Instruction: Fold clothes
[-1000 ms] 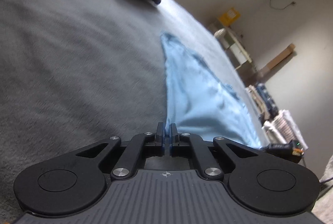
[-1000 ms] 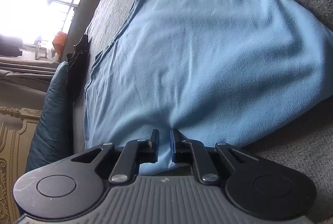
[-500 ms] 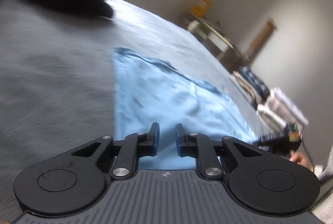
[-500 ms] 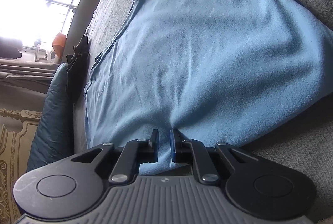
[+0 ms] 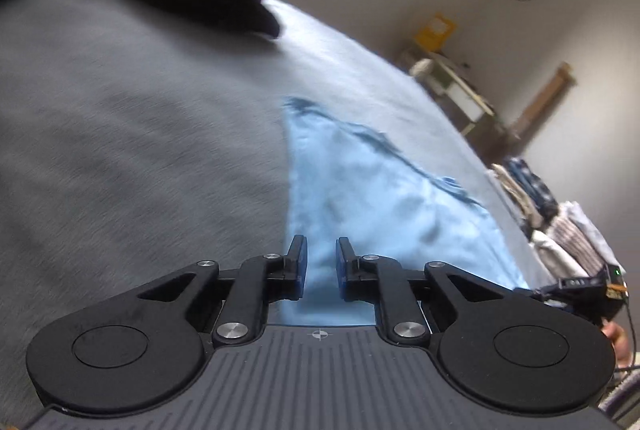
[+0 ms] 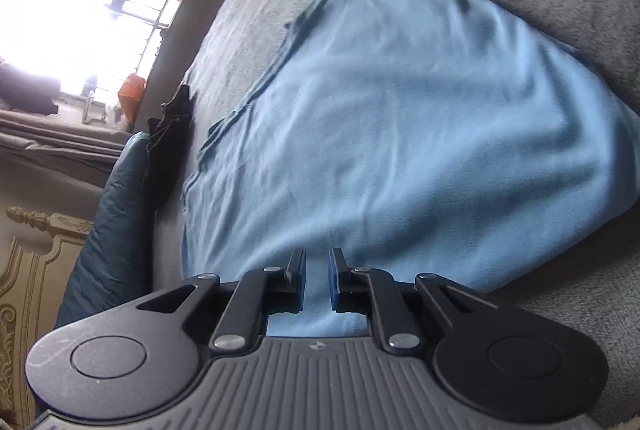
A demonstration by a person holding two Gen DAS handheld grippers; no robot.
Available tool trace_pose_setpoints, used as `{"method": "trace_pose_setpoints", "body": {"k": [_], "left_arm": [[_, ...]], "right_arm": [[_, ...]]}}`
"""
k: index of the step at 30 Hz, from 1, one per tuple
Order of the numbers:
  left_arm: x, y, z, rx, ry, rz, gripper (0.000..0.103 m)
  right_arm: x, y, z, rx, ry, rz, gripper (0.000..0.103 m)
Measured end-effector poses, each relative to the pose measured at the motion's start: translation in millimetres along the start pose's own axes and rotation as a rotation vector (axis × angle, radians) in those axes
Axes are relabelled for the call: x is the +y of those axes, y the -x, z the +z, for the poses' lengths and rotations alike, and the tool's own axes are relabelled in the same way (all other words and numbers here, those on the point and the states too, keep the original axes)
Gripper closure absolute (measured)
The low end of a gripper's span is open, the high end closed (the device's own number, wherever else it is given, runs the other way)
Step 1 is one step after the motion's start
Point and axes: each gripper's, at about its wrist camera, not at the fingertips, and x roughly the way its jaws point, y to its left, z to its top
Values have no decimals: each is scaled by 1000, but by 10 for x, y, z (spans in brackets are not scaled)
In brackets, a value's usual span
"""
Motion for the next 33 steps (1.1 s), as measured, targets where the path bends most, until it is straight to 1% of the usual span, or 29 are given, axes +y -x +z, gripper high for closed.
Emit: {"method": "trace_pose_setpoints", "body": {"k": [1,2,4,5,6,8,10,12,16,18,20,22,25,26,27,28,29,31,32,33], "left_arm": [[-29,-104,12,16,-11,-7,88],[-32,-199,14,33,-14,1,88],[23,-343,-33,63,20,31,88],[52,-356,-57,63,36,32,88],[74,-333,-79,53,45,36,88],[122,-270,-111,40,55,55,88],[209,-220,-138,30,87,69,88],[275,-173,-160,22,111,85,88],[326,-75,-173,-3,133,100,88],[313,-11,-141,-32,121,112,88],[282,20,-76,-61,94,91,88],[229,-40,21,-72,60,22,87],[152,-289,138,-29,23,-59,85],[145,-408,155,-9,17,-65,84],[173,-517,152,0,20,-38,84],[245,-607,142,1,49,1,85],[352,-654,142,-4,112,-4,91],[507,-624,182,-31,237,-37,91],[501,-586,217,-51,236,-18,85],[477,-544,254,-73,223,8,82]], "right_arm": [[44,-13,-1,-5,5,1,90],[81,-25,-1,-10,4,0,90],[176,-53,-3,-12,10,5,90],[256,-71,-8,-14,34,3,90],[368,-96,-10,-15,79,-3,90],[684,-212,-14,2,216,-3,90],[1018,-421,-23,53,349,34,90],[1346,-714,-86,119,463,66,90],[1939,-1401,-353,241,700,80,90],[2068,-1598,-443,264,745,71,90],[2060,-1651,-468,267,718,91,90],[1935,-1585,-446,253,672,91,90],[1665,-1430,-335,218,586,54,90],[1556,-1362,-278,199,550,37,90],[1437,-1273,-214,170,514,15,90],[1305,-1168,-141,138,474,-12,90],[1168,-1057,-62,106,431,-42,90],[907,-772,97,18,351,-107,90],[792,-619,170,-31,316,-134,90],[688,-466,238,-81,280,-150,90]]}}
